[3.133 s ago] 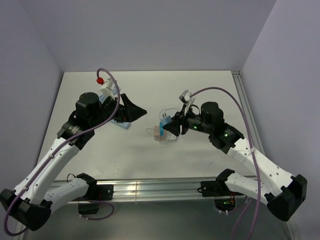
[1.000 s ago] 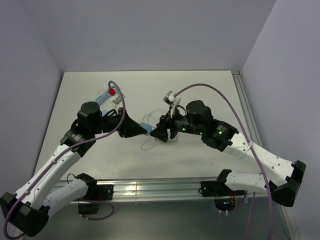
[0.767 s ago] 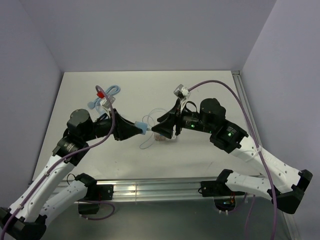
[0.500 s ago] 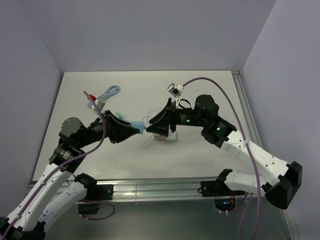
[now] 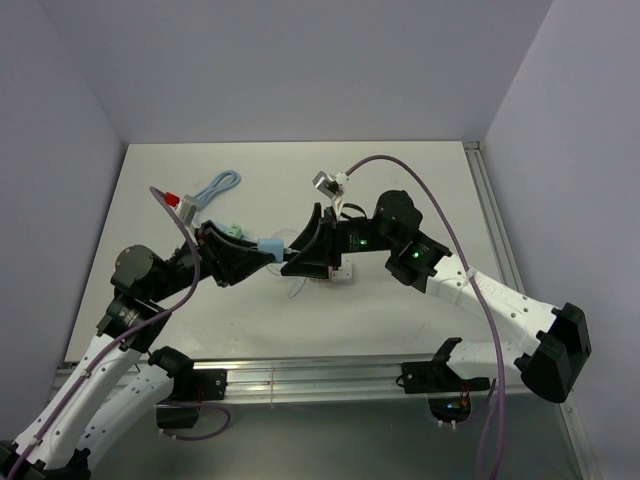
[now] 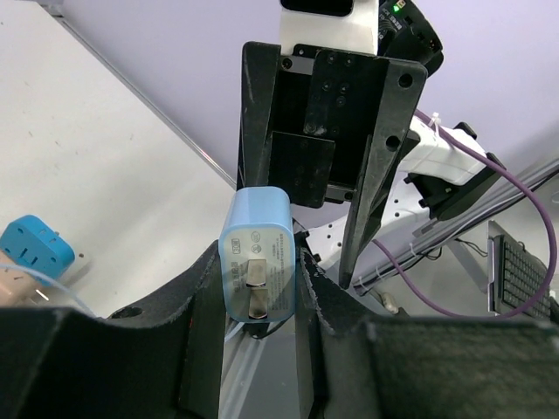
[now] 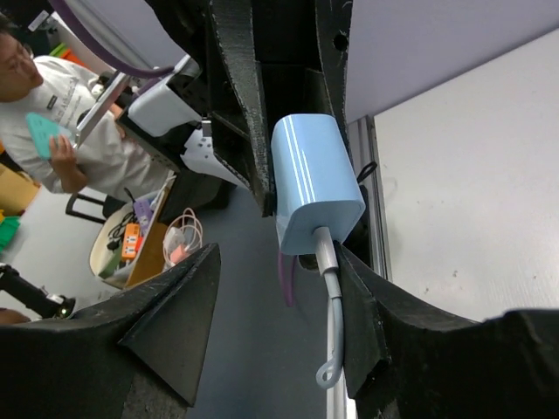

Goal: Insert the plug

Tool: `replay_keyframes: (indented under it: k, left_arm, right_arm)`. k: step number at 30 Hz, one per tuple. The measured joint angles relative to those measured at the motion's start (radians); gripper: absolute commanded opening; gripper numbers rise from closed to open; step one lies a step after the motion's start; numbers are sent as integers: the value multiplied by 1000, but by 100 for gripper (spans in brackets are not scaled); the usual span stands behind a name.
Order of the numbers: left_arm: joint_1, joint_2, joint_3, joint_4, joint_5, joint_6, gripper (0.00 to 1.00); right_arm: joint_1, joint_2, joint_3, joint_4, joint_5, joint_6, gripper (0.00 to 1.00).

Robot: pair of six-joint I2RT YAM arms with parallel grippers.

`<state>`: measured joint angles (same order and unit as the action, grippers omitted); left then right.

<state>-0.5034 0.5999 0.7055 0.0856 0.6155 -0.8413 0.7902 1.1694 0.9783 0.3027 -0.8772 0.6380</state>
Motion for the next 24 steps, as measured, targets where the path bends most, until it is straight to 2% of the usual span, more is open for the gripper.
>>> replay_keyframes:
  k: [10, 24]
  left_arm:
    - [4, 2, -18, 64, -3, -45, 0]
    - [6, -27, -27, 55, -29, -58, 0]
  right_arm:
    - [2, 15, 0, 49, 20, 41, 53]
    - [2, 33, 5, 56, 63, 45, 55]
